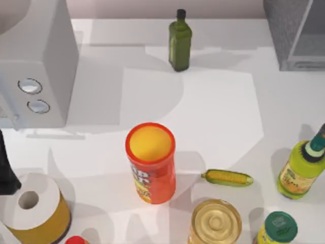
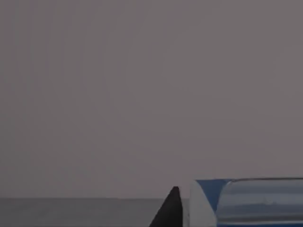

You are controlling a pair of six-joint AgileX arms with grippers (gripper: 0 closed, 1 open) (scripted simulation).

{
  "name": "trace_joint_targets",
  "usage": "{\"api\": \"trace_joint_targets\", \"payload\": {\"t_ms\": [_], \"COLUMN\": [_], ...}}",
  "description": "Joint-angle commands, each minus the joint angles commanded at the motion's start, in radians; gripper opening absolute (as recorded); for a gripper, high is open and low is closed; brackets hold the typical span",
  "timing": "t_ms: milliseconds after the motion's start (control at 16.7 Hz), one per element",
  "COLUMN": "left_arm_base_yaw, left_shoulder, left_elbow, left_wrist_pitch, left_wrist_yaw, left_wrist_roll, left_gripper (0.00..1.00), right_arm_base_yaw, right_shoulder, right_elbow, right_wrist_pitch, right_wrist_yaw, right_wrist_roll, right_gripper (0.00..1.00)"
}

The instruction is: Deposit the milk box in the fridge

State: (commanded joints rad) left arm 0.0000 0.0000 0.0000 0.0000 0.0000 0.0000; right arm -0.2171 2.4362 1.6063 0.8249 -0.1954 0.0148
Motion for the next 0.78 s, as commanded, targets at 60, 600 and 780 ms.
{"api": "trace_joint_targets", "payload": {"t_ms": [60, 600, 780], "left_arm_base_yaw": [0.0, 0.0, 0.0], "left_shoulder": [0.0, 0.0, 0.0], "left_elbow": [0.0, 0.0, 0.0], "left_wrist_pitch": [0.0, 0.0, 0.0], "left_wrist_yaw": [0.0, 0.0, 0.0], "left_wrist_roll": [0.0, 0.0, 0.0], "left_gripper": [1.0, 1.0, 1.0], "right_arm_base_yaw": [0.0, 0.0, 0.0], "right_shoulder": [0.0, 0.0, 0.0], "right_elbow": [0.0, 0.0, 0.0], "right_wrist_pitch": [0.0, 0.0, 0.0], "right_wrist_yaw": [0.0, 0.0, 0.0], "right_wrist_roll": [0.0, 0.0, 0.0], "right_gripper": [0.0, 0.68, 0.9]}}
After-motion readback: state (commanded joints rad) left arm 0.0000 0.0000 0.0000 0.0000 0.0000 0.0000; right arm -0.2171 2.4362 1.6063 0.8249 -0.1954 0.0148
